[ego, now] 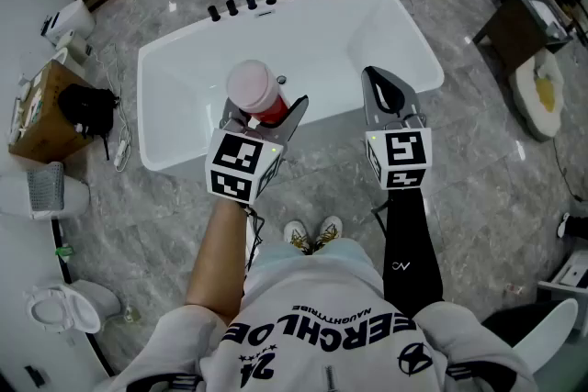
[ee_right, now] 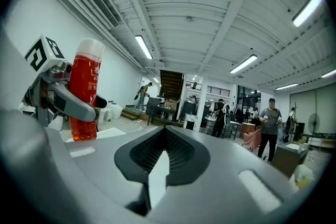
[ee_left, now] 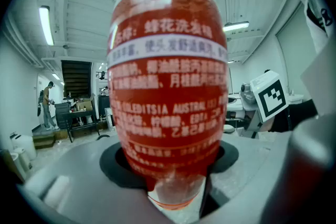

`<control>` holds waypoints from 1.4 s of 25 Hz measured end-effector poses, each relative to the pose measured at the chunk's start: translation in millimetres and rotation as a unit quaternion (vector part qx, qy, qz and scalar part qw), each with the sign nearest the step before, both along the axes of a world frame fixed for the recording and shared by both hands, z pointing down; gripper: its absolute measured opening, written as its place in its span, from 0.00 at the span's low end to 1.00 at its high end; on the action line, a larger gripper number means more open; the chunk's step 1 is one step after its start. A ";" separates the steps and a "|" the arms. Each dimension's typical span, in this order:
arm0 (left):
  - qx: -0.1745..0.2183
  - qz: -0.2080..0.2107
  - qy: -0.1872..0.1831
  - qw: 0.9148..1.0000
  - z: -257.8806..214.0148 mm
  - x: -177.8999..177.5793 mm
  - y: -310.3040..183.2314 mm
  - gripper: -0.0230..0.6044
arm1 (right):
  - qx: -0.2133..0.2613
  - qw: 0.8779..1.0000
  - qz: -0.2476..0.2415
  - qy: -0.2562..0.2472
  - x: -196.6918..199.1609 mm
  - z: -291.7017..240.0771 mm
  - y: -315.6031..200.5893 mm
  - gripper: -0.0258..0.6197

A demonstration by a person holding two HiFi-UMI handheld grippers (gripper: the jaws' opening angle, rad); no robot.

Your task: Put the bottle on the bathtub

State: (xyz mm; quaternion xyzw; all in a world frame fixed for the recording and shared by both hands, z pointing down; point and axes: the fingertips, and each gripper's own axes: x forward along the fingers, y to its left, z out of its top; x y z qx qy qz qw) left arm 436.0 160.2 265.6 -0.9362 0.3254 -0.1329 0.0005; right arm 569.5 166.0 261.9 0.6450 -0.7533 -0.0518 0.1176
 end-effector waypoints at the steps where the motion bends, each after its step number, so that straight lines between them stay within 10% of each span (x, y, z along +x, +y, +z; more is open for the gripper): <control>1: -0.008 0.000 0.001 1.000 2.0 -4.4 0.5 0.67 | 0.004 1.000 -0.002 0.001 -5.1 -0.3 1.3 0.09; 35: -0.038 -0.072 -0.015 0.997 11.9 -27.6 12.4 0.67 | 0.029 0.995 -0.082 -0.039 -32.4 17.1 -25.0 0.09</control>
